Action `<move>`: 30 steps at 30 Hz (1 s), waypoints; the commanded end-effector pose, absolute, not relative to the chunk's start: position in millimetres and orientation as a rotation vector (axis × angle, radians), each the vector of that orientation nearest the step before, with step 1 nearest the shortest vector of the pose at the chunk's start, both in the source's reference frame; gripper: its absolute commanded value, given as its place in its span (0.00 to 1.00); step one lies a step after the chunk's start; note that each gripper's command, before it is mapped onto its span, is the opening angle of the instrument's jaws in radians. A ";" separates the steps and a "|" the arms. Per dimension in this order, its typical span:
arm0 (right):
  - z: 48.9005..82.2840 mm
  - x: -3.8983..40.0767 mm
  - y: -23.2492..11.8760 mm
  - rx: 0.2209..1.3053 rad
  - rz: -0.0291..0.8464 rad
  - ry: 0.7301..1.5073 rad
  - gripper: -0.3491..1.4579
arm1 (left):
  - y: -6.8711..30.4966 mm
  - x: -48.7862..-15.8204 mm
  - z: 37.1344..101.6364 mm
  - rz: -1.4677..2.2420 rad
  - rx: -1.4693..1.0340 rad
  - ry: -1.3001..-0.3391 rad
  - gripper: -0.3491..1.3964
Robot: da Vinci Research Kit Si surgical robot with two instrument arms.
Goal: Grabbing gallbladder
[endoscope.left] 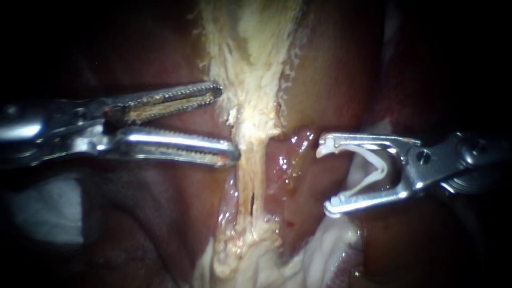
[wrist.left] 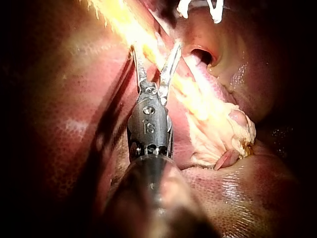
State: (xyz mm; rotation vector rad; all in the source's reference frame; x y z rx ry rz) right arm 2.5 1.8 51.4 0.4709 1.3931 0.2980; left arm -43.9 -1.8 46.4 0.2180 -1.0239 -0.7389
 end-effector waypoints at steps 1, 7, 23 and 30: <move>51.4 2.5 1.8 0.471 0.298 1.393 0.51 | -1.9 -44.0 46.5 -0.747 0.219 -1.018 0.50; 51.2 2.6 1.8 0.471 0.298 1.394 0.51 | -1.6 -44.6 47.6 -0.796 0.215 -0.982 0.49; 50.8 2.8 1.7 0.472 0.298 1.396 0.51 | -0.5 -46.4 49.5 -0.888 0.215 -0.924 0.37; 50.8 2.7 1.6 0.472 0.298 1.396 0.51 | 0.2 -45.5 50.6 -0.959 0.245 -0.789 0.00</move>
